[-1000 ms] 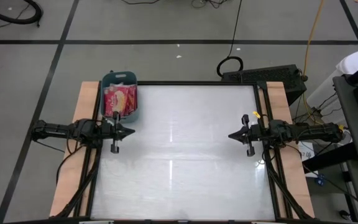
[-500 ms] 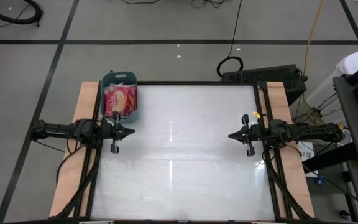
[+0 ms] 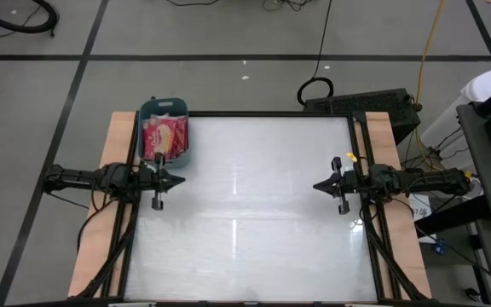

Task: Sort popcorn bags into baskets
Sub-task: Return to Home Position

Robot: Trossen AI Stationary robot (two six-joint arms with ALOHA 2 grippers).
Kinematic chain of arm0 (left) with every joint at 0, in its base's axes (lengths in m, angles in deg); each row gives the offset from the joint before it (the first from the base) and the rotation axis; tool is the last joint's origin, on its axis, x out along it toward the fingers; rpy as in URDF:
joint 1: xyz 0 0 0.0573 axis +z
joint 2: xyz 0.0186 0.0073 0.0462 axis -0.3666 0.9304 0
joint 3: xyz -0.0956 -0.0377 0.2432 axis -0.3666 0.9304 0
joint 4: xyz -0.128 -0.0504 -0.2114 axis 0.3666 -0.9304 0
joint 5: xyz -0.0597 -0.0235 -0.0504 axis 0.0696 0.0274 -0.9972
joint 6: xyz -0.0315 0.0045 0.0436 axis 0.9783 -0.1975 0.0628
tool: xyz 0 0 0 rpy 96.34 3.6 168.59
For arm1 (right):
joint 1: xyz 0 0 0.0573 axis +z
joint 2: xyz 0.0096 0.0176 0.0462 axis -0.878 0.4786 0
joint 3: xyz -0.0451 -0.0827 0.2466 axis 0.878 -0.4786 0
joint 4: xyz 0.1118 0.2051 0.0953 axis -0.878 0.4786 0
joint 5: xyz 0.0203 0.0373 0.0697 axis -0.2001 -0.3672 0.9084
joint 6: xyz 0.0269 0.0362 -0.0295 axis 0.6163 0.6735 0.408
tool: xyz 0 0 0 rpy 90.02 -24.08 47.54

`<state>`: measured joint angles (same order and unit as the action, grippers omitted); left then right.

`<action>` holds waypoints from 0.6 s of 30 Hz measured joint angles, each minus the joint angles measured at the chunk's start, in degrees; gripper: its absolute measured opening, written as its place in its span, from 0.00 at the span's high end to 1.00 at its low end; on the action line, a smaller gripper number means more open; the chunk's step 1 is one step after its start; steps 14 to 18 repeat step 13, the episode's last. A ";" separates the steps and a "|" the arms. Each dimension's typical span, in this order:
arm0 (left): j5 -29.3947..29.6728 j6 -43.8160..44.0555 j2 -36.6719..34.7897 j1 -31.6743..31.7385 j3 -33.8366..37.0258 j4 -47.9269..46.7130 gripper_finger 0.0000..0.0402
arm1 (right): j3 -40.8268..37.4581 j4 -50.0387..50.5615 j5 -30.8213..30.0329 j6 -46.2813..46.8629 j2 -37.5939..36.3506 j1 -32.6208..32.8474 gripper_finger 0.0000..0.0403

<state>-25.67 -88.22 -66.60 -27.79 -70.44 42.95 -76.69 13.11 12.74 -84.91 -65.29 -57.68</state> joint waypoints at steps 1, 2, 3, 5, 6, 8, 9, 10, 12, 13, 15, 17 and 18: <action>0.01 0.00 -0.01 -0.01 0.00 0.00 0.99 | 0.00 0.00 0.00 0.00 0.00 0.00 1.00; 0.02 -0.09 -0.02 0.00 0.00 0.00 0.99 | 0.00 0.02 0.00 -0.02 -0.02 0.00 1.00; 0.02 -0.15 -0.02 0.00 0.00 0.00 0.99 | -0.02 0.02 0.01 0.00 0.00 0.00 1.00; 0.02 -0.11 -0.02 -0.02 0.00 0.01 0.99 | -0.02 0.02 0.01 -0.01 0.00 0.00 1.00; 0.01 -0.04 -0.01 -0.01 0.00 0.00 0.99 | -0.02 0.02 0.01 0.00 0.00 0.00 1.00; 0.00 0.09 -0.02 -0.01 0.00 0.01 0.99 | -0.02 0.00 0.00 -0.02 0.00 0.00 1.00; 0.02 0.05 0.00 0.00 0.00 0.00 0.99 | 0.00 0.02 0.00 0.00 0.00 0.00 1.00; 0.02 -0.12 -0.02 -0.01 0.00 0.00 0.99 | 0.00 0.02 0.02 -0.02 -0.02 0.00 1.00; 0.02 -0.12 -0.02 -0.01 0.00 0.00 0.99 | -0.02 0.00 0.01 -0.02 0.00 0.00 1.00; 0.02 -0.06 -0.01 -0.01 0.00 0.00 0.99 | -0.02 0.00 0.00 -0.01 -0.01 0.00 1.00; 0.02 -0.06 -0.01 -0.01 0.00 0.00 0.99 | -0.02 0.00 0.00 -0.01 -0.01 0.00 1.00; 0.02 -0.06 -0.01 -0.01 0.00 0.00 0.99 | -0.02 0.00 0.00 -0.01 -0.01 0.00 1.00; 0.02 -0.06 -0.01 -0.01 0.00 0.00 0.99 | -0.02 0.00 0.00 -0.01 -0.01 0.00 1.00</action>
